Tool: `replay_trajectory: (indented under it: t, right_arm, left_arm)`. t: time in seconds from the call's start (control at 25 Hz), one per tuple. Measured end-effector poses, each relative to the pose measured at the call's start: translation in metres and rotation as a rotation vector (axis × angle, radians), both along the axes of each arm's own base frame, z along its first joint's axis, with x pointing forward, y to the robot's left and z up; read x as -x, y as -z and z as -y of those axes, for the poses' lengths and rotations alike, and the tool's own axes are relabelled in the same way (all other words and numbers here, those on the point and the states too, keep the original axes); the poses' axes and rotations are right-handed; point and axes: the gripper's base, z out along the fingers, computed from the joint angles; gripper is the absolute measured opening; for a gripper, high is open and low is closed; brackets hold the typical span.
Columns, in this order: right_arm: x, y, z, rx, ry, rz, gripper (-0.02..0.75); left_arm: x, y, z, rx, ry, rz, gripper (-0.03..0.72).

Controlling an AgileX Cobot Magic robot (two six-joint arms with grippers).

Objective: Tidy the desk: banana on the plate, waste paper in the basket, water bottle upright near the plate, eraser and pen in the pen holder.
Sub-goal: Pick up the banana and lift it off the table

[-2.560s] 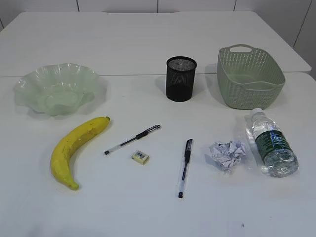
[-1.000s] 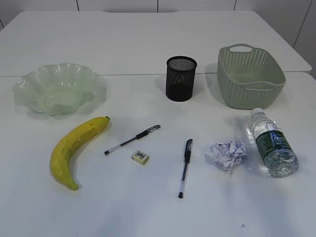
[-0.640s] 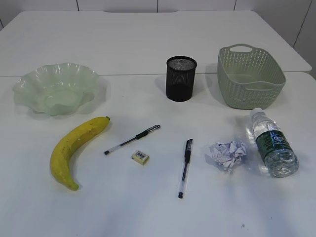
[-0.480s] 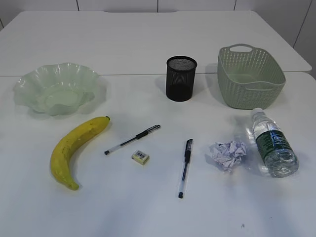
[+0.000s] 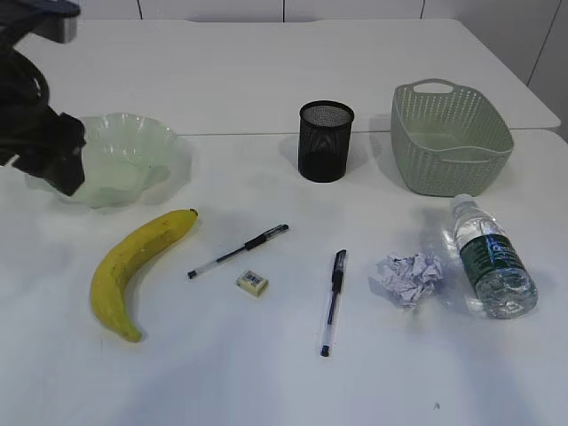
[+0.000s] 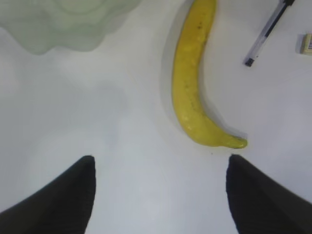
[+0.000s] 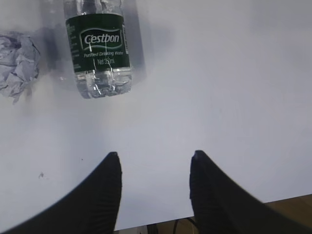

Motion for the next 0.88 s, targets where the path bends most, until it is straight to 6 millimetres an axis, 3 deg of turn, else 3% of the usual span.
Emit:
replay_trajectory:
  t: [0.56,0.88]
  right_arm:
    - [-0.002,0.003,0.0,0.0,0.0,-0.01,0.349]
    - [-0.002,0.003,0.0,-0.002,0.0,-0.01,0.349]
  left_arm:
    - [-0.039,0.073,0.022,-0.014,0.008,-0.122,0.587]
    - [-0.05,0.095,0.027,-0.013,0.018,-0.123,0.586]
